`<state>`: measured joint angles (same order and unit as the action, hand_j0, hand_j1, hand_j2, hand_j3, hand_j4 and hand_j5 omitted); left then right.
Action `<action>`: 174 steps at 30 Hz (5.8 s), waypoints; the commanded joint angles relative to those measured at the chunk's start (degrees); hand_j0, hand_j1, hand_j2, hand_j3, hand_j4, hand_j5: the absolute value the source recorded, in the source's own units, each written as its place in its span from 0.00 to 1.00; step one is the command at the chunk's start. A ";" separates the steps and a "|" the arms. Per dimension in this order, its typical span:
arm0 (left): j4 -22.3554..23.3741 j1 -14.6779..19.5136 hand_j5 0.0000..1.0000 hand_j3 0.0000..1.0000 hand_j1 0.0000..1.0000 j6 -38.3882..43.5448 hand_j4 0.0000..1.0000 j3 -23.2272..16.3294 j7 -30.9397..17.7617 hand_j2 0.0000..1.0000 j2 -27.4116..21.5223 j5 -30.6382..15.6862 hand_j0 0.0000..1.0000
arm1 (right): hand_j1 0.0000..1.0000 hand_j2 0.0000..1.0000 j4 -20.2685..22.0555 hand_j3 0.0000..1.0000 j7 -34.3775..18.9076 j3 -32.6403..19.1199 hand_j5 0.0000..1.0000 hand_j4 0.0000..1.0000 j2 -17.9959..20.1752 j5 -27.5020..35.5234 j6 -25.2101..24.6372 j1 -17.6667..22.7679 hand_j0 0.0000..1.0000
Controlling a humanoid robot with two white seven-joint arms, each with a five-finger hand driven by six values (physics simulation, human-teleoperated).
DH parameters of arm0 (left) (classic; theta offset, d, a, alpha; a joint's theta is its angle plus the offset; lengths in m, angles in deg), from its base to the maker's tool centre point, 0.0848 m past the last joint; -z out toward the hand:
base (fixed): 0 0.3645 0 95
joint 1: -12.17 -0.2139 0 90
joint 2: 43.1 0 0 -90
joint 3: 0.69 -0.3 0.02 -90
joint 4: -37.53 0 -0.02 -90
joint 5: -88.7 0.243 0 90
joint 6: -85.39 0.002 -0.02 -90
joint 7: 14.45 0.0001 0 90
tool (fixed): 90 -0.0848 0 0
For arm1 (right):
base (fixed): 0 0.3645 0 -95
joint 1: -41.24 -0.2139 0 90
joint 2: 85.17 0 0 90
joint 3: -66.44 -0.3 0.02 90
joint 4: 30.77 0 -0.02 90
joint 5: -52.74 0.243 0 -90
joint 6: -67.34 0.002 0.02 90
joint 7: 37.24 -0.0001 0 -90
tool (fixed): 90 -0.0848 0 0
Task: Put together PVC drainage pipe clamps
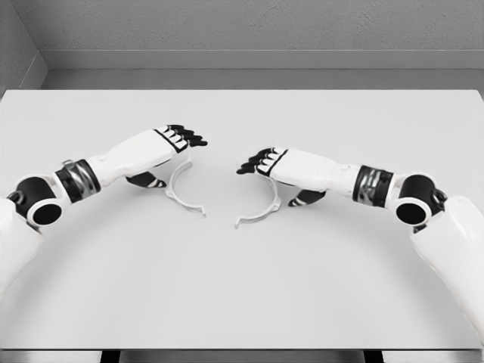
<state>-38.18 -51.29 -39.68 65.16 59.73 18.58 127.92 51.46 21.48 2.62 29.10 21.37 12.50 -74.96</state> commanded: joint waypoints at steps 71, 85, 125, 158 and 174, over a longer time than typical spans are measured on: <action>8.39 3.87 1.00 1.00 1.00 0.07 1.00 -0.10 -0.35 1.00 6.78 1.74 1.00 | 1.00 1.00 19.02 1.00 -1.24 -4.22 1.00 1.00 10.54 10.72 -0.16 10.37 1.00; 7.24 3.34 1.00 1.00 1.00 0.07 1.00 0.07 -0.35 1.00 6.43 1.65 1.00 | 1.00 1.00 17.26 1.00 -1.32 4.93 1.00 1.00 1.57 1.67 -0.16 6.68 1.00; 6.19 4.22 1.00 1.00 1.00 0.07 1.00 2.18 0.26 1.00 -6.40 -0.63 1.00 | 1.00 1.00 10.58 1.00 -1.32 7.83 1.00 1.00 -3.79 -1.58 -0.16 3.25 1.00; 5.84 4.04 1.00 1.00 1.00 0.07 1.00 2.01 0.35 1.00 -6.49 -0.81 1.00 | 1.00 1.00 6.19 1.00 -1.24 8.00 1.00 1.00 -5.28 -2.20 -0.16 2.11 1.00; 5.04 4.13 1.00 1.00 1.00 0.07 1.00 2.09 0.35 1.00 -6.58 -0.81 1.00 | 1.00 1.00 5.22 1.00 -1.24 8.79 1.00 1.00 -6.34 -2.20 -0.16 1.32 1.00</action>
<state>-33.09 -47.16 -39.69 67.21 60.04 12.09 127.48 56.70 20.22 11.43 22.84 18.78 12.48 -73.73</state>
